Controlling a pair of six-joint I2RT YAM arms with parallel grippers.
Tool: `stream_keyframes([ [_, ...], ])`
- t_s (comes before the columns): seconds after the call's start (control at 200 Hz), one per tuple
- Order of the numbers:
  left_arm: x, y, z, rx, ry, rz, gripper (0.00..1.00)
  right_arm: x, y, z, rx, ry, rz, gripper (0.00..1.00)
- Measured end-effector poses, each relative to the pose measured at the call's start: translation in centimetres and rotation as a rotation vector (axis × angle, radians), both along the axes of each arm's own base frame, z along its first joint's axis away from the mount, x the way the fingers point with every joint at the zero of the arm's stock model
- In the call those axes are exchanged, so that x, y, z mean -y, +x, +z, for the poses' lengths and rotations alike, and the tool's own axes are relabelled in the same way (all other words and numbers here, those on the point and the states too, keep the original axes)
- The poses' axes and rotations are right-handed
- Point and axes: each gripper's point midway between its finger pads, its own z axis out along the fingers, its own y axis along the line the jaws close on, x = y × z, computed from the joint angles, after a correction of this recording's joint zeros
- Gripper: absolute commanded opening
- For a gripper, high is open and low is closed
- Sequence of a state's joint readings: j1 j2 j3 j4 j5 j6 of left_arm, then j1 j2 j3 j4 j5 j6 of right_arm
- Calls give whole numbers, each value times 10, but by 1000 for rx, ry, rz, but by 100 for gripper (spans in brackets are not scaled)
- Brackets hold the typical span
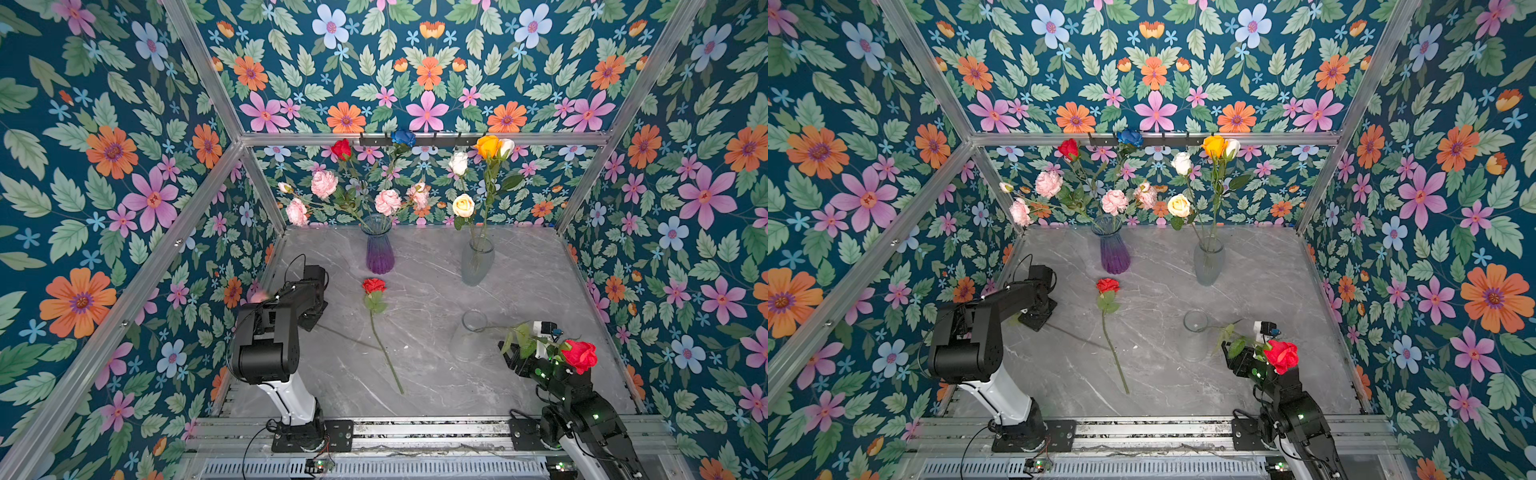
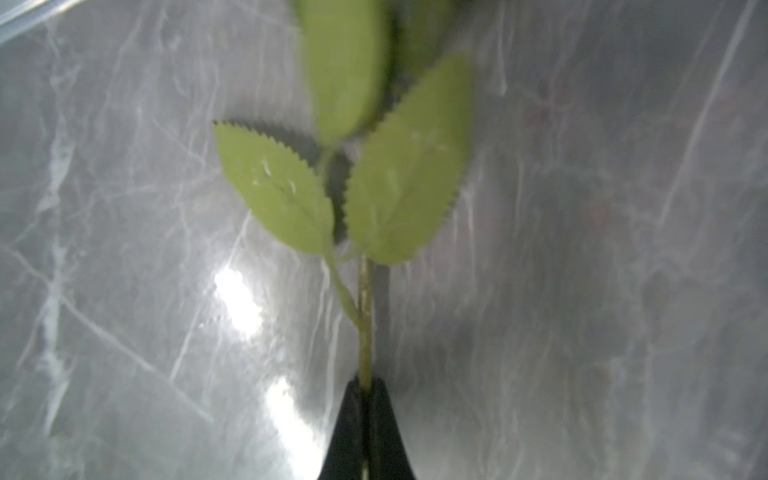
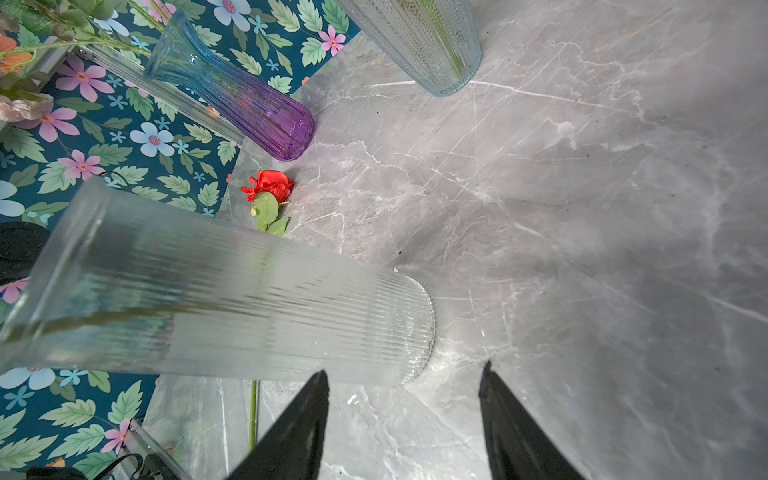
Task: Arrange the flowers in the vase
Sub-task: 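Lift the pink rose off the table with the left gripper, then carry the pink rose over the ribbed cylinder vase with the left gripper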
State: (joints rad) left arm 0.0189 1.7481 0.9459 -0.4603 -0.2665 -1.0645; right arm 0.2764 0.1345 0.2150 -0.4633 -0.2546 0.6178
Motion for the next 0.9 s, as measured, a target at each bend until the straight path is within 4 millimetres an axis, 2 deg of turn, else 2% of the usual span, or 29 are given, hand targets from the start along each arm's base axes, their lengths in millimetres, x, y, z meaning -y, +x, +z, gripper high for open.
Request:
stream_keyframes([
  [0.125, -2, 5, 12, 94, -29, 12, 0, 0, 0, -1, -4, -1, 0, 59],
  [0.175, 3, -2, 16, 91, -65, 6, 0, 0, 0, -1, -6, -2, 0, 59],
  [0.245, 6, -8, 36, 128, -81, 2, 0, 0, 0, -1, -6, -2, 0, 59],
  [0.395, 8, 5, 127, 445, -76, -24, 0, 0, 0, -1, -7, -2, 0, 59],
  [0.505, 9, 1, 192, 676, -31, -90, 0, -1, 0, -4, -18, -3, 4, 59],
  [0.63, 14, -2, 277, 911, 49, -206, 0, -1, 1, -7, -36, -8, 5, 59],
  [0.68, 23, -4, 313, 1012, 68, -274, 0, -1, 1, -7, -36, -9, 4, 59],
  [0.77, 49, -8, 363, 1153, 72, -396, 0, -1, 1, -7, -34, -8, 4, 59],
  [0.9, 114, -18, 422, 1336, 10, -616, 0, -1, 1, -5, -27, -6, 3, 59],
])
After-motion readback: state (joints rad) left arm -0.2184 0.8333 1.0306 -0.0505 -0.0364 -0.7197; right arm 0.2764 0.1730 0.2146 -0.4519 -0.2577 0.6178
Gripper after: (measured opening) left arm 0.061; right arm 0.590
